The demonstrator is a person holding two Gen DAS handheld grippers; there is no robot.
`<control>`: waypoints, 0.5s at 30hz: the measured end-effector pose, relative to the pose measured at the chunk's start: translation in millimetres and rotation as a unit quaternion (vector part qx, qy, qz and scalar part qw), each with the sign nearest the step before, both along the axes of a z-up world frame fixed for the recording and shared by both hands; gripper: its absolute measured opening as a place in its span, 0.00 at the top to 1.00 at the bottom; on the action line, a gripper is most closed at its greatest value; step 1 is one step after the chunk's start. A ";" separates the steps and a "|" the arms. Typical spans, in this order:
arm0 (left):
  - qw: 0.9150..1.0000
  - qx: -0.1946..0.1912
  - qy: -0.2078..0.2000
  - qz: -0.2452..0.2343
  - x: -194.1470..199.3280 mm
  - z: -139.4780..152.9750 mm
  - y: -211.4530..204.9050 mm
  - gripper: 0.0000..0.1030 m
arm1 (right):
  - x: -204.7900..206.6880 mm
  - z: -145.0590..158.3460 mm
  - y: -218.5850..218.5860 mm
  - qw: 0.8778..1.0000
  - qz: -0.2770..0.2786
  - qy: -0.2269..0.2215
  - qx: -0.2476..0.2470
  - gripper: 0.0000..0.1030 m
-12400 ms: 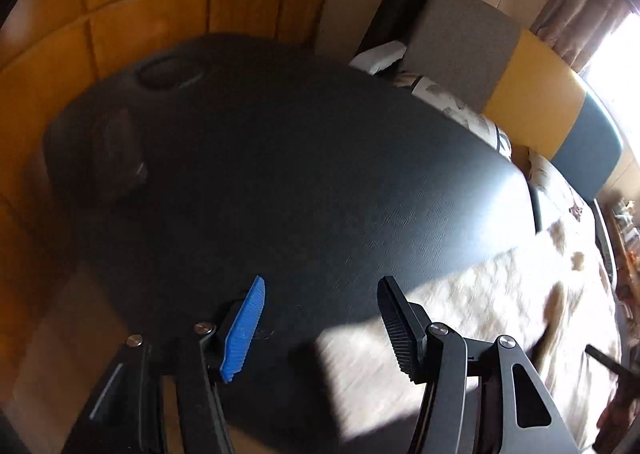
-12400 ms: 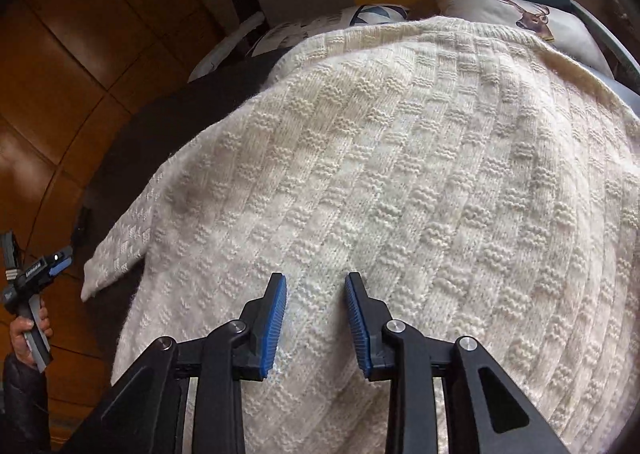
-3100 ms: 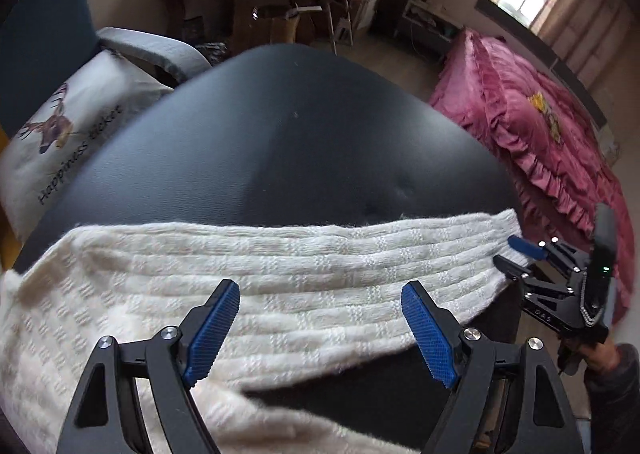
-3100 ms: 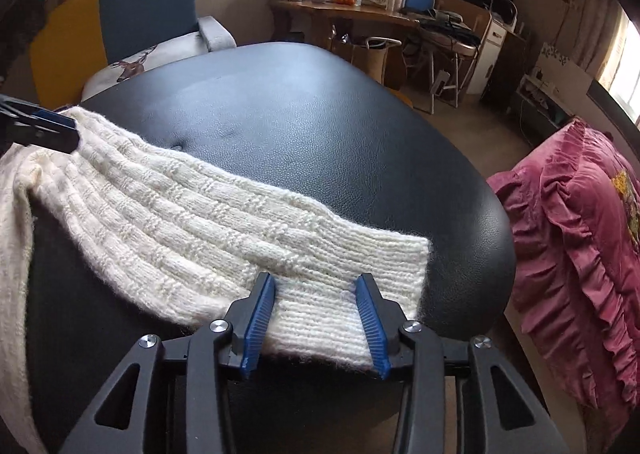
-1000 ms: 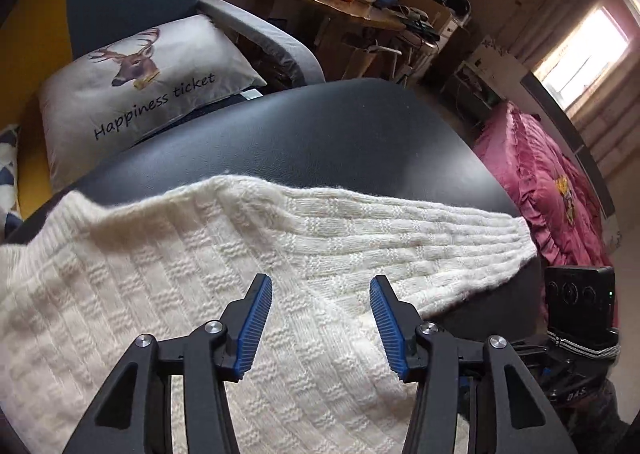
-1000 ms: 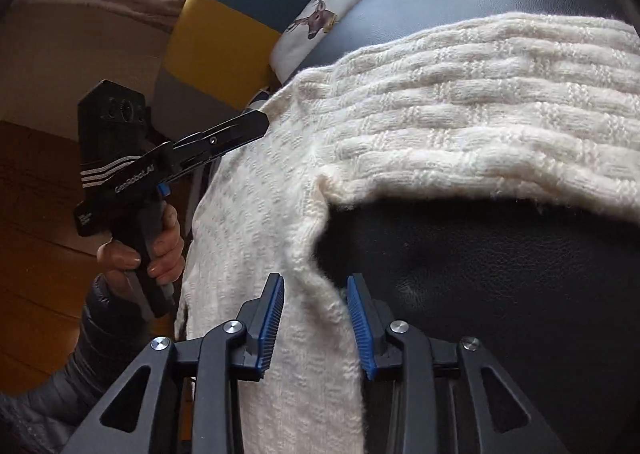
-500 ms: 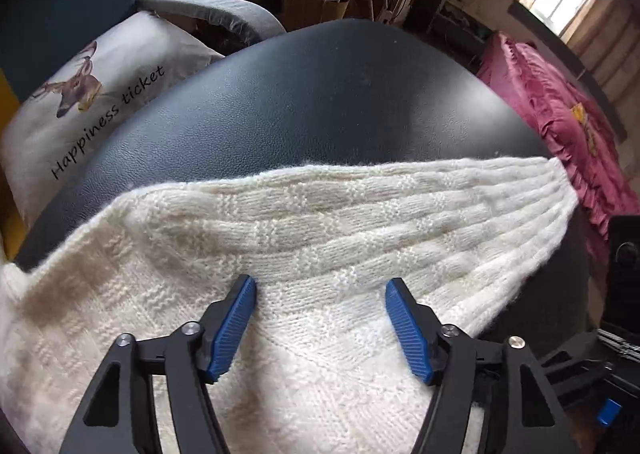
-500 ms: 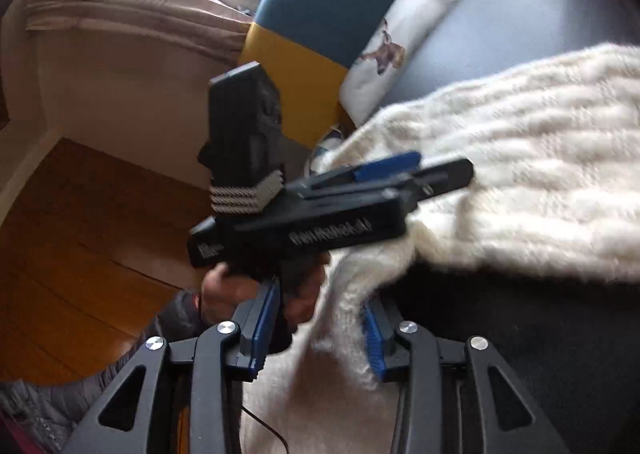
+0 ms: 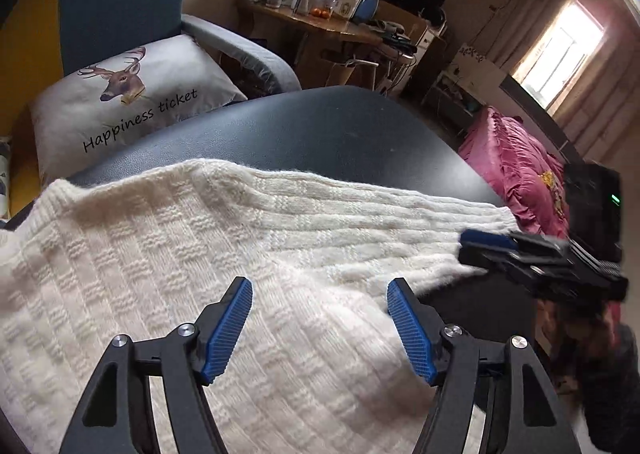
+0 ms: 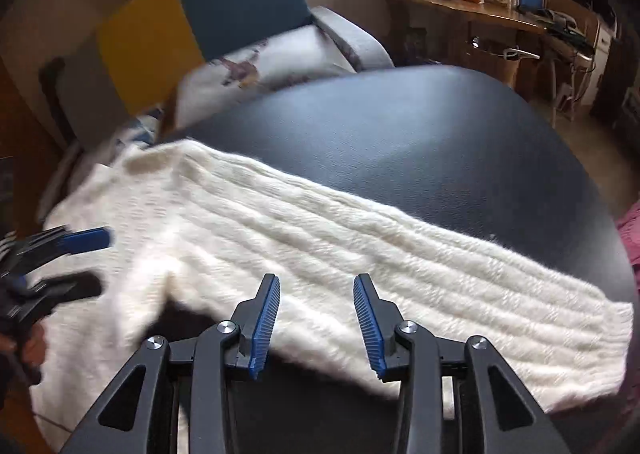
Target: Fold clothes
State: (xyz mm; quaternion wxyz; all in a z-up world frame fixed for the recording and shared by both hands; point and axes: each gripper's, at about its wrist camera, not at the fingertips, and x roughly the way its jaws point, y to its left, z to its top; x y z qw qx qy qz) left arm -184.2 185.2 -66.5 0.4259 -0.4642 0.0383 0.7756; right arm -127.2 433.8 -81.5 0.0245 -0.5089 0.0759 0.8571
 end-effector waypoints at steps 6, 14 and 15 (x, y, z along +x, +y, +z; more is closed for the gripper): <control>0.995 -0.063 -0.016 -0.081 61.3 -44.7 10.6 0.32 | -16.8 -12.9 31.5 0.998 -0.022 0.000 0.063 0.63; 0.992 -0.082 0.044 -0.090 89.3 -44.6 15.5 0.27 | -32.8 -9.2 30.7 0.997 -0.027 0.004 0.066 0.63; 0.994 -0.068 0.035 -0.082 87.4 -40.2 12.1 0.28 | -42.2 -5.0 13.1 0.998 -0.019 0.007 0.053 0.63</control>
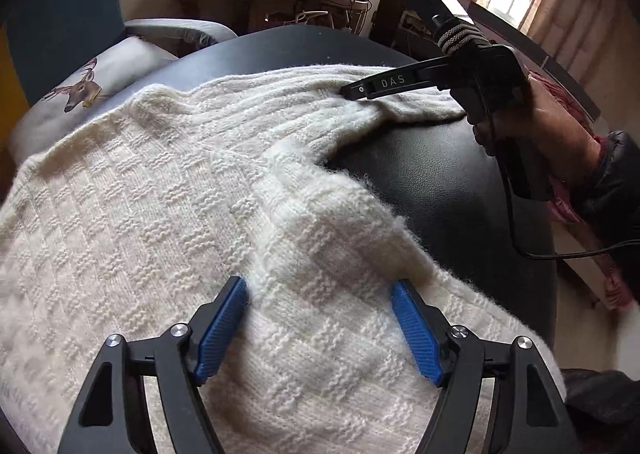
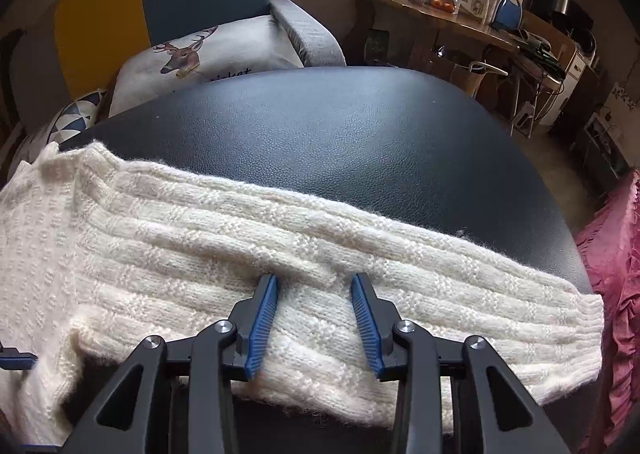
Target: Fold clothes
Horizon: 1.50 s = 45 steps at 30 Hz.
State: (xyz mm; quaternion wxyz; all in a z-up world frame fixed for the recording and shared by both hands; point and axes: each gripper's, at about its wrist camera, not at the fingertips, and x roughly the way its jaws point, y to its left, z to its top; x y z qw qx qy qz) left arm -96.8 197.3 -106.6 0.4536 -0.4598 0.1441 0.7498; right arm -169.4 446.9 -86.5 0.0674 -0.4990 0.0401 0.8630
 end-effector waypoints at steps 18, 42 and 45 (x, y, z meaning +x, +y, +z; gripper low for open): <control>0.983 0.120 -0.140 -0.010 8.0 -9.6 47.2 0.28 | -7.4 -2.5 -46.7 0.994 0.108 0.000 -0.009 0.64; 0.977 -0.079 0.036 0.193 -202.8 2.5 23.1 0.32 | -36.0 -10.0 -54.5 0.993 0.087 0.056 -0.057 0.68; 0.973 -0.075 0.060 0.211 -201.6 -4.4 24.6 0.29 | -34.1 -10.0 -52.0 0.993 0.077 0.064 -0.066 0.68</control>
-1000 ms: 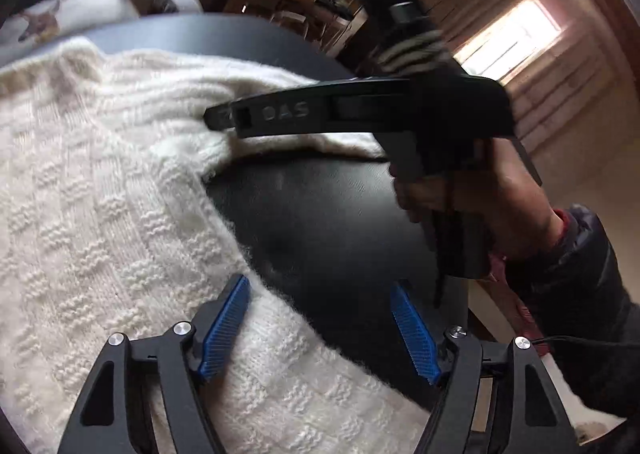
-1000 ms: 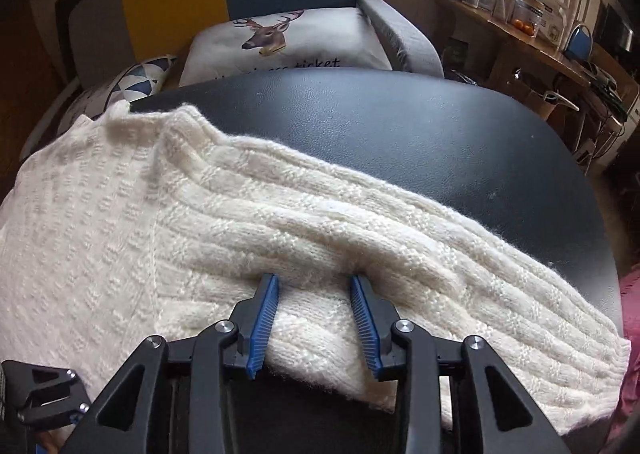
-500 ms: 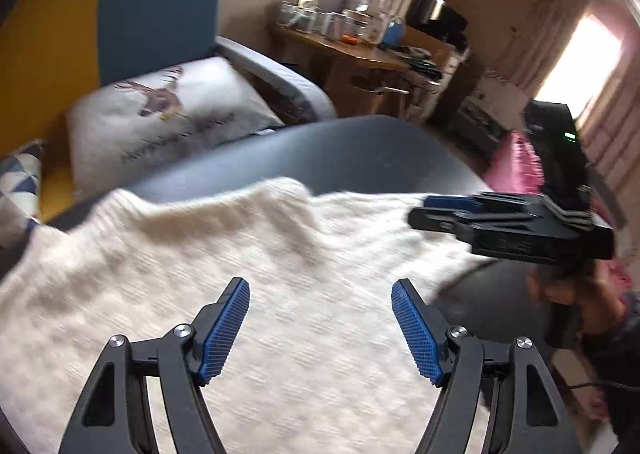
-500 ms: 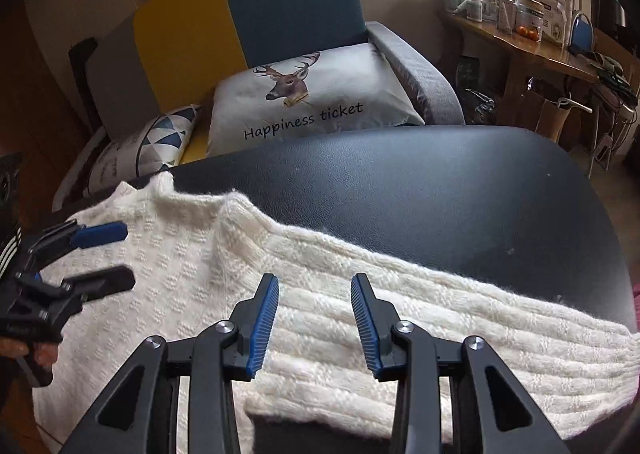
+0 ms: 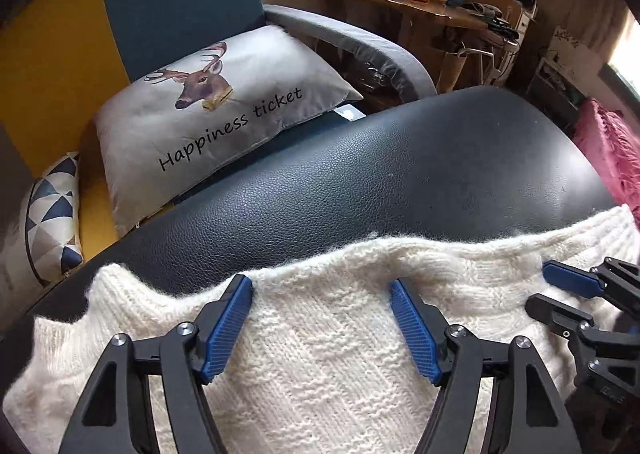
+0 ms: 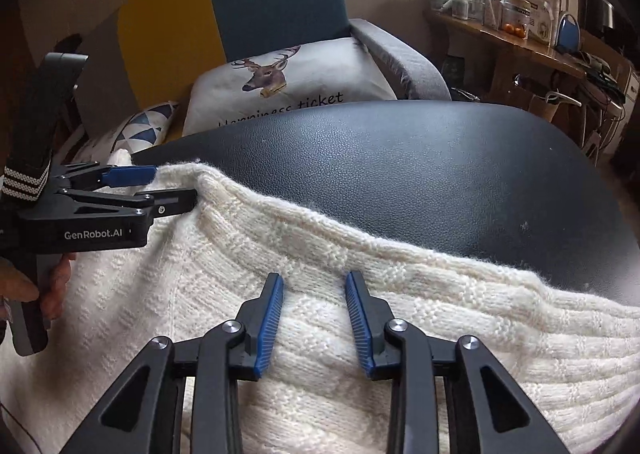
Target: Fold clothes
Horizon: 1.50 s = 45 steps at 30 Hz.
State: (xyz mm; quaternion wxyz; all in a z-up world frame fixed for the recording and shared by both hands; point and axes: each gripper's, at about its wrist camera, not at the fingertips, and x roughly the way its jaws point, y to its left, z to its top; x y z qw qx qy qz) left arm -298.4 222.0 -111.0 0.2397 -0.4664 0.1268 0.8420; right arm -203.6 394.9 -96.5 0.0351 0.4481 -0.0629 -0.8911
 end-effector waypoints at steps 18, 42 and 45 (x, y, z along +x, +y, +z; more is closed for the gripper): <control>0.995 0.052 -0.028 0.077 108.7 16.0 -123.4 0.29 | 136.6 13.0 203.6 0.967 -0.250 -0.041 0.030 0.67; 0.974 0.132 0.009 0.185 177.3 51.9 -309.4 0.28 | 51.3 40.9 -139.1 0.978 0.115 -0.062 -0.160 0.64; 0.981 0.124 0.036 0.142 146.0 66.5 -308.3 0.28 | 10.1 34.3 -165.7 0.961 0.135 -0.087 -0.226 0.64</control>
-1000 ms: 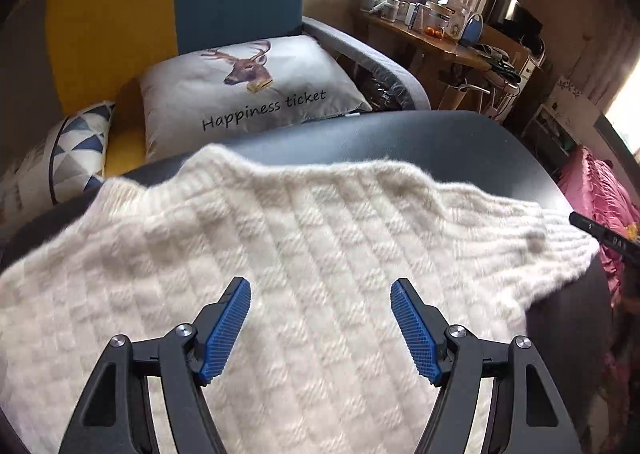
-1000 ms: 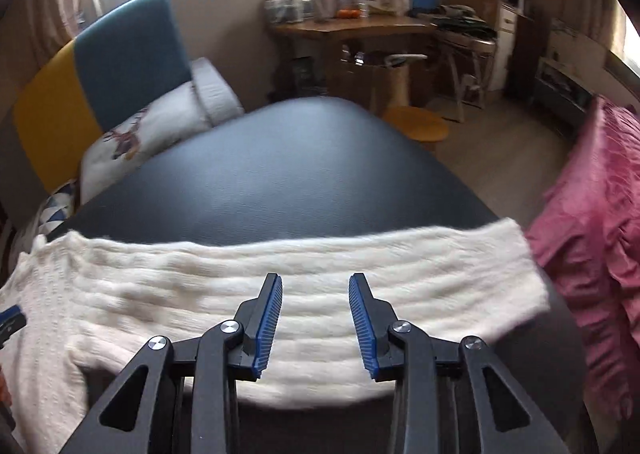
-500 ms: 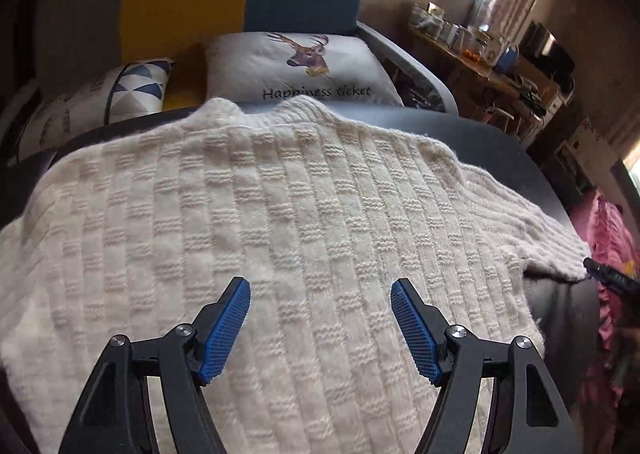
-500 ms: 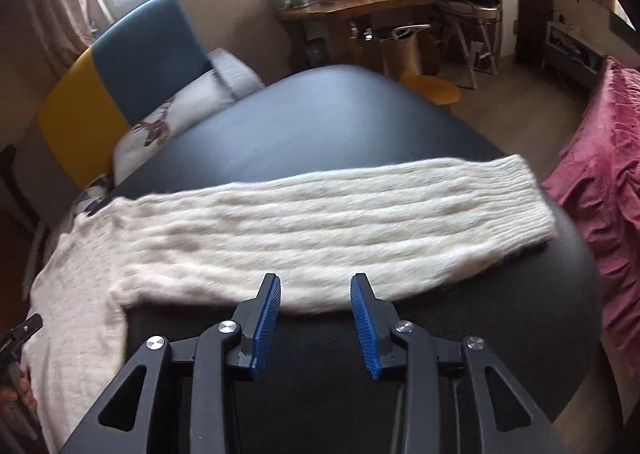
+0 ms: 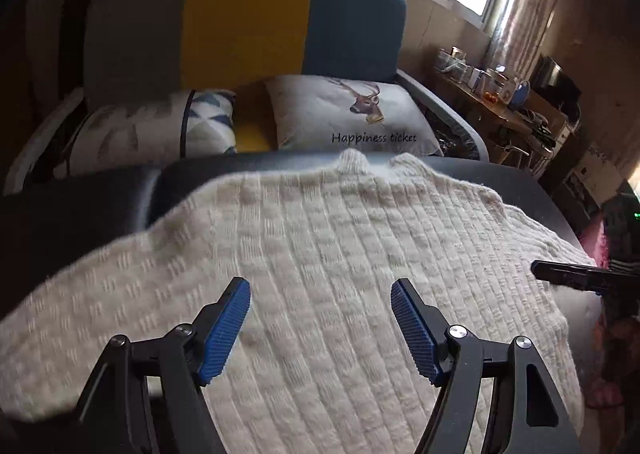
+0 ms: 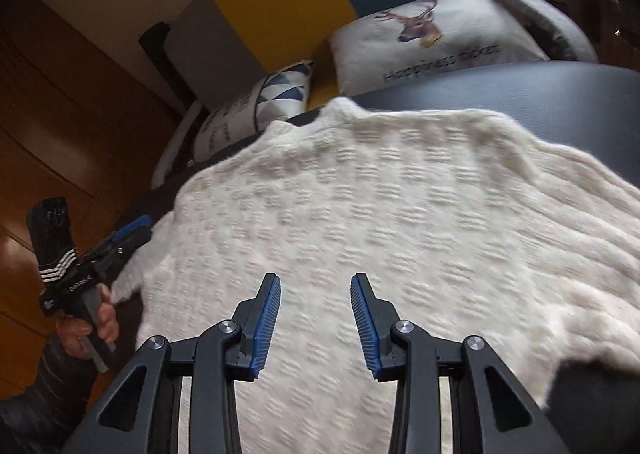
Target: Fold clothes
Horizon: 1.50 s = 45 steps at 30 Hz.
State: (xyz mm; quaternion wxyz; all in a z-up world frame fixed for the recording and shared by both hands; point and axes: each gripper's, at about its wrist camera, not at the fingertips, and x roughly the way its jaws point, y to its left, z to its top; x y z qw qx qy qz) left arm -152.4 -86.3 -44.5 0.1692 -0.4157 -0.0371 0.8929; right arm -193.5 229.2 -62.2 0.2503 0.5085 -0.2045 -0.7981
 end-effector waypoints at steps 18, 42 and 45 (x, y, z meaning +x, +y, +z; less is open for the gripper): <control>0.979 -0.055 -0.081 -0.179 -188.7 -37.5 77.3 0.28 | -58.9 -21.4 5.4 1.000 -0.007 0.019 0.010 0.64; 0.999 -0.007 -0.017 0.047 -151.4 -32.4 22.1 0.87 | -35.1 -16.5 20.8 0.992 -0.049 0.079 0.087 0.65; 1.000 0.019 -0.009 0.024 -109.5 -18.2 28.5 0.69 | 14.9 -2.8 88.1 0.990 -0.127 0.070 0.004 0.63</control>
